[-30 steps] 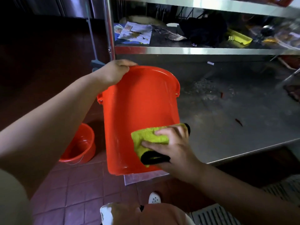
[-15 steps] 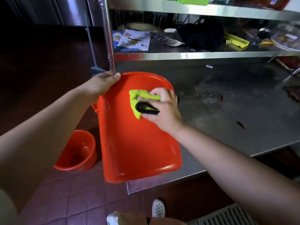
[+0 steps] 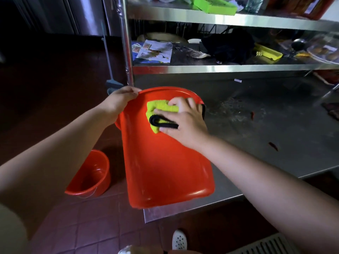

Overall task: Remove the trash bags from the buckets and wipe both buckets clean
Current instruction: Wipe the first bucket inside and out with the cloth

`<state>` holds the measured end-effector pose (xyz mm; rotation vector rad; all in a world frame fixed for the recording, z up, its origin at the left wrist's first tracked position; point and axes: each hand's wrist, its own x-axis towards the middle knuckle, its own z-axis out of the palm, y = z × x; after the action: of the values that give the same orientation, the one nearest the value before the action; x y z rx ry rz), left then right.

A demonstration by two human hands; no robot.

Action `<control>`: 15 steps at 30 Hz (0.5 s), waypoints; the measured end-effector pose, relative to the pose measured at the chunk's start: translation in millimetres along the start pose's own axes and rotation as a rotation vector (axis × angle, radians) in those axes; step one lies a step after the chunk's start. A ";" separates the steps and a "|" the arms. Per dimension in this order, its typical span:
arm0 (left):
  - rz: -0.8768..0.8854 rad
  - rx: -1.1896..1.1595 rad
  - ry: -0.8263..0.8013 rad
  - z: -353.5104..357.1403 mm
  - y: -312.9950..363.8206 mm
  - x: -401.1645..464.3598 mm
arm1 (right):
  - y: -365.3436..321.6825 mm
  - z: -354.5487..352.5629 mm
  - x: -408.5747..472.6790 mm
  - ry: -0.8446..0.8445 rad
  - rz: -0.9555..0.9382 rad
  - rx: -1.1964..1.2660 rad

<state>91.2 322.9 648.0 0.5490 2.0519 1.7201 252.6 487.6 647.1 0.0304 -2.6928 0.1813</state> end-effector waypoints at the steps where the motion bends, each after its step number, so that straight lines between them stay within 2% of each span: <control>1: 0.055 0.075 0.019 6.5 6.6 1.5 | -4.3 -3.6 -12.7 -0.019 -0.037 -0.010; 4: 0.196 0.287 -0.028 29.9 26.9 2.4 | -18.0 -11.7 -51.4 -0.056 -0.111 0.018; 6: 0.172 0.394 -0.108 41.9 29.8 5.2 | -25.5 -13.2 -78.0 -0.083 -0.151 0.045; 8: 0.102 0.520 -0.100 44.8 26.9 9.5 | -29.8 -14.4 -104.7 -0.134 -0.209 0.048; 11: 0.063 0.500 -0.039 41.3 23.4 14.3 | -27.7 -18.6 -130.9 -0.191 -0.267 0.086; 15: 0.105 0.487 -0.015 39.6 15.9 17.1 | -19.9 -14.6 -117.4 -0.148 -0.330 0.113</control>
<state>98.8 367.4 656.5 0.8236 2.4777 1.2528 365.8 469.0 612.2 0.5376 -2.7704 0.2358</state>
